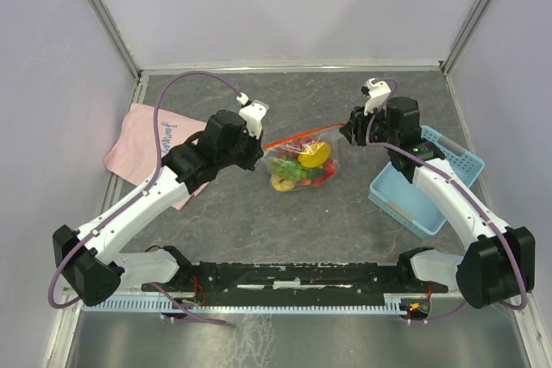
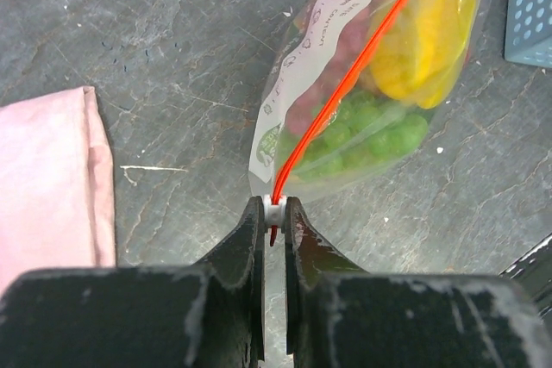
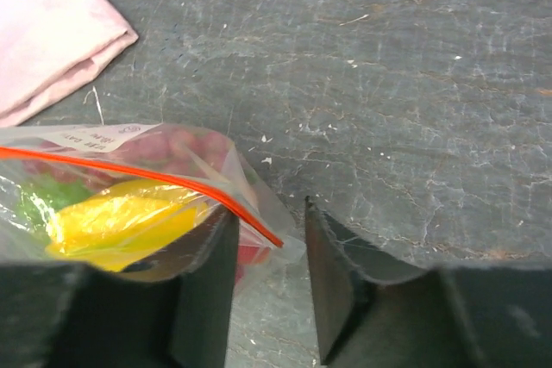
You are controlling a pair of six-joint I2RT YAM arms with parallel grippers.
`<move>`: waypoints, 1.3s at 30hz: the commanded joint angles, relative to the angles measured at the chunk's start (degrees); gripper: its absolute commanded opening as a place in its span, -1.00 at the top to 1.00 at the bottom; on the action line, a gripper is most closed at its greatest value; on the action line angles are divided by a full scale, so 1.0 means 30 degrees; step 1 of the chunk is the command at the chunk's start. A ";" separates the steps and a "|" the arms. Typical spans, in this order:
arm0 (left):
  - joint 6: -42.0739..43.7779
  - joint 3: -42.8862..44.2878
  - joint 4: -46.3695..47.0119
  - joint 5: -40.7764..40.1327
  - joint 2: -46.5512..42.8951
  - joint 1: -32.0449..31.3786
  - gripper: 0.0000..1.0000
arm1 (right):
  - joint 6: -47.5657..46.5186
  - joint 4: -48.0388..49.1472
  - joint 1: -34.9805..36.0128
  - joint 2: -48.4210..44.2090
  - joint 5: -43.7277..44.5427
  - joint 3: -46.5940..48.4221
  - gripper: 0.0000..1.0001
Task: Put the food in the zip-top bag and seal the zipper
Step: Place the zipper food storage bag at the center of the board.
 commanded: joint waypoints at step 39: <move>-0.6744 -0.3951 0.4135 0.0002 -0.4064 0.0591 -0.13 | 0.3070 -0.7088 -0.0185 -1.7036 1.5359 -0.2007 -0.99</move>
